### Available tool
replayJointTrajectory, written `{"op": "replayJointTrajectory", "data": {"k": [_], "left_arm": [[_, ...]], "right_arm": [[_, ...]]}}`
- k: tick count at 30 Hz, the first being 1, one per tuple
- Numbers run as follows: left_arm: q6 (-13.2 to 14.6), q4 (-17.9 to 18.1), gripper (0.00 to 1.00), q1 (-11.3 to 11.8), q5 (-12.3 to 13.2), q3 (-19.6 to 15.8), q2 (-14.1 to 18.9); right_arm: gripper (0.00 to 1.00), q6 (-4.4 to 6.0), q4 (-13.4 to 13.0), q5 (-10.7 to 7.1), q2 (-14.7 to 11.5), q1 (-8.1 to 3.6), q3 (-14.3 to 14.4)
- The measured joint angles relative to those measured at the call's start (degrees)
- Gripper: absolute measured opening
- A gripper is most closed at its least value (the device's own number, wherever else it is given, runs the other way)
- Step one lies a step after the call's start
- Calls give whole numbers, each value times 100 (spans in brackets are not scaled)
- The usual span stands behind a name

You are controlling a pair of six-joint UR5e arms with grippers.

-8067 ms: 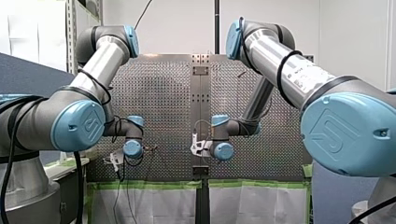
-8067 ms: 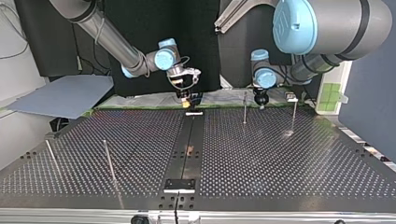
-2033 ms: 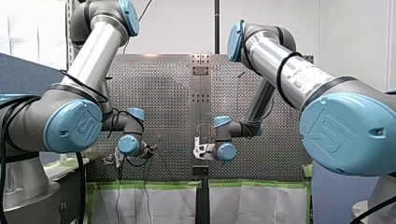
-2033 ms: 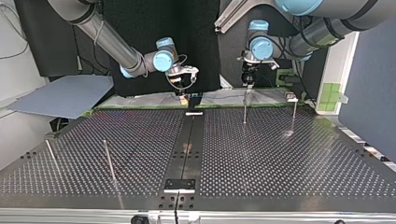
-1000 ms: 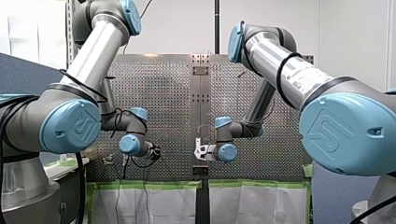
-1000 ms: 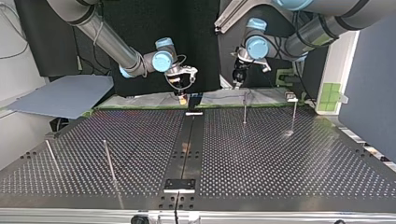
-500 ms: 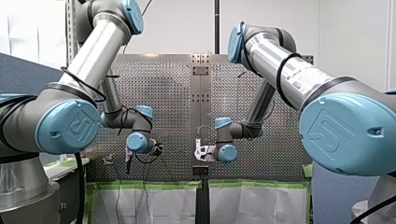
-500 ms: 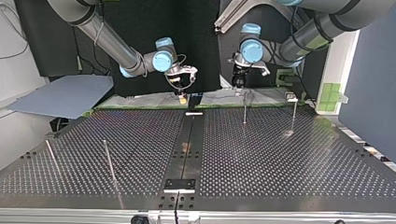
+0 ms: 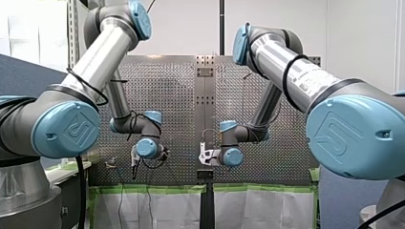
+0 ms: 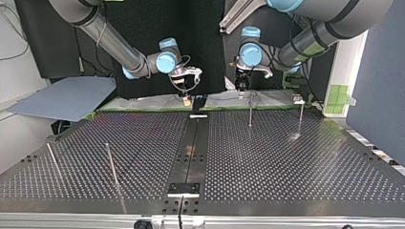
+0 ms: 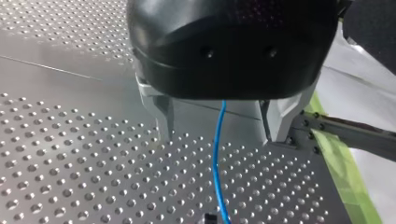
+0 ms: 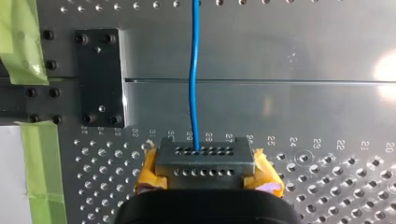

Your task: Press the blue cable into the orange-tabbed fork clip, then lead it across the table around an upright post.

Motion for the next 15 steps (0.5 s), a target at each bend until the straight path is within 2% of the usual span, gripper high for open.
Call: {"op": "replayJointTrajectory", "data": {"k": [8,15], "left_arm": [[77,-64,100,-119,-198,387,-386],[74,-94,100,-166,-269,585,-483]], "right_arm": [[0,-14,8,-2,6,-1,0],[0,-27,9,-1,8,-6,-1]]}}
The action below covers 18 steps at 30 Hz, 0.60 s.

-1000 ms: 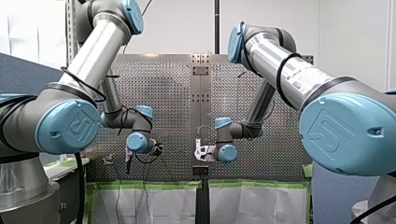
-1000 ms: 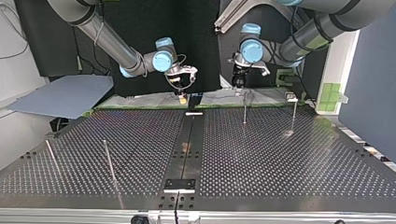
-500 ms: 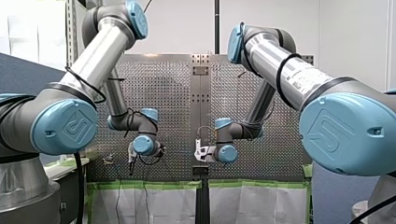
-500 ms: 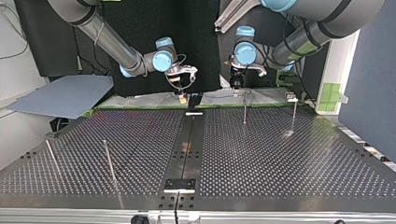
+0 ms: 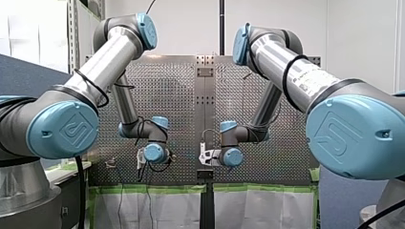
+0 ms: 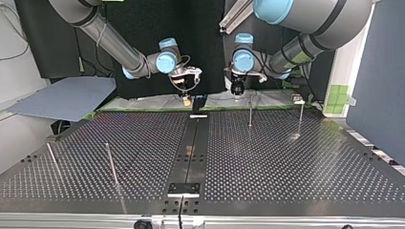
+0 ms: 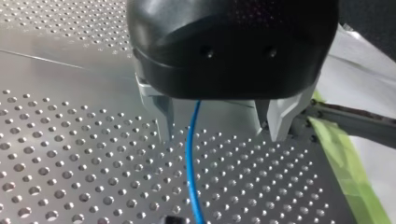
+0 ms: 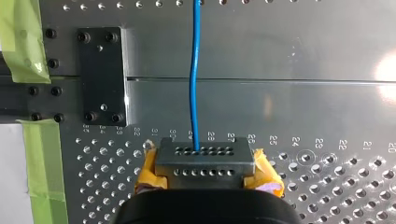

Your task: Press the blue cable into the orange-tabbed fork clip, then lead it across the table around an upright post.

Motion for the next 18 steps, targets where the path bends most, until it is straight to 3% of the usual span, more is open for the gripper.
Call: {"op": "replayJointTrajectory", "data": {"k": [18], "left_arm": [[59,-242,100,-15,-213,290,-11]], "right_arm": [[0,-12,1,0,13,-2,0]]}}
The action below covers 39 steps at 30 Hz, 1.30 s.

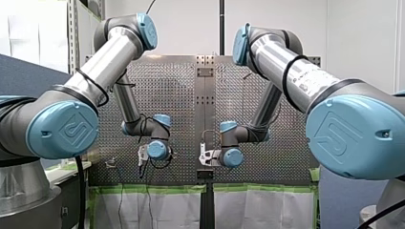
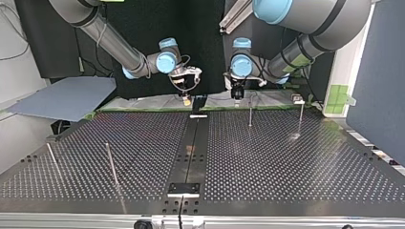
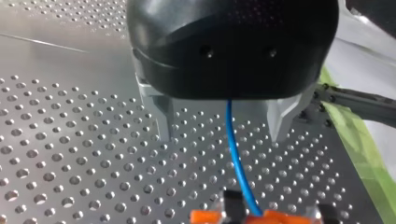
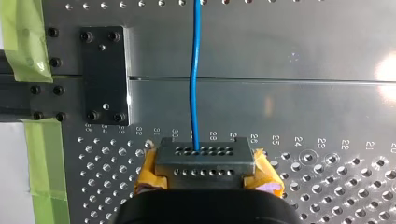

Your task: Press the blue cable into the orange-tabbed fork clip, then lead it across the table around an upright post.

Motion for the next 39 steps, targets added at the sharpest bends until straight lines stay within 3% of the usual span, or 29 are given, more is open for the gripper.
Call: {"op": "replayJointTrajectory", "data": {"k": [22,36,39], "left_arm": [[31,-103,100,-27,-250,379,-272],[275,-205,100,-28,-366,386,-267],[364,-203,87,-28,-454,385,-266]], "right_arm": [[0,-38,17,2,13,-9,0],[0,-38,32,0,20,-10,2],[0,-40,40,0,20,-11,1]]}}
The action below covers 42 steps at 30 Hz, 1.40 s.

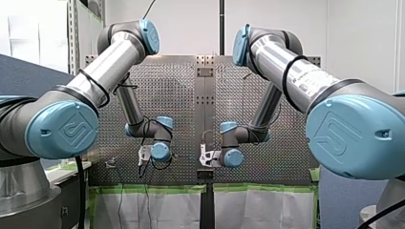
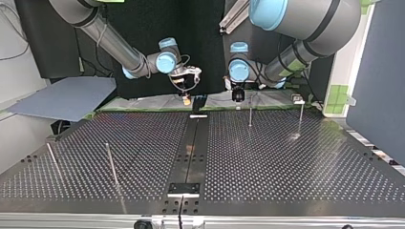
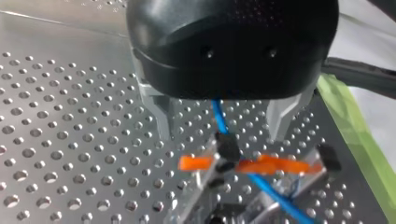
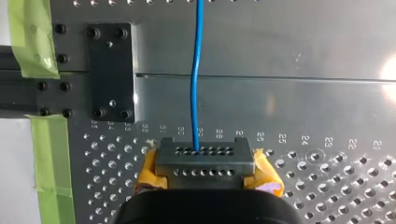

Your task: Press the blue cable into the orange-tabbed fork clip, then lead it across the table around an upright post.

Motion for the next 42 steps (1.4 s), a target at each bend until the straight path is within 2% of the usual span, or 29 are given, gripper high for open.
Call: {"op": "replayJointTrajectory", "data": {"k": [1,2,4,5,6,7,8,10,32,42], "left_arm": [[46,0,77,0,-47,-1,0],[82,1,77,-2,-85,-1,0],[167,1,54,-9,-170,-2,0],[202,1,54,-13,-209,-2,0],[231,2,38,-18,-246,-2,0],[259,2,27,-23,-286,-1,0],[275,2,27,-28,-307,0,0],[299,2,0,-38,-335,0,0],[349,3,0,-108,-313,3,0],[461,-173,0,-165,-334,4,22]], "right_arm": [[0,-2,1,0,0,0,0],[0,-3,2,0,0,0,1],[0,-5,4,0,0,0,0],[0,-6,4,0,0,1,0],[0,-6,4,0,0,1,0],[0,-6,4,0,0,1,0],[0,-6,4,0,0,0,0],[0,-6,4,0,0,1,0],[0,-5,21,0,12,1,-1],[0,-32,332,16,1,-42,-10]]}}
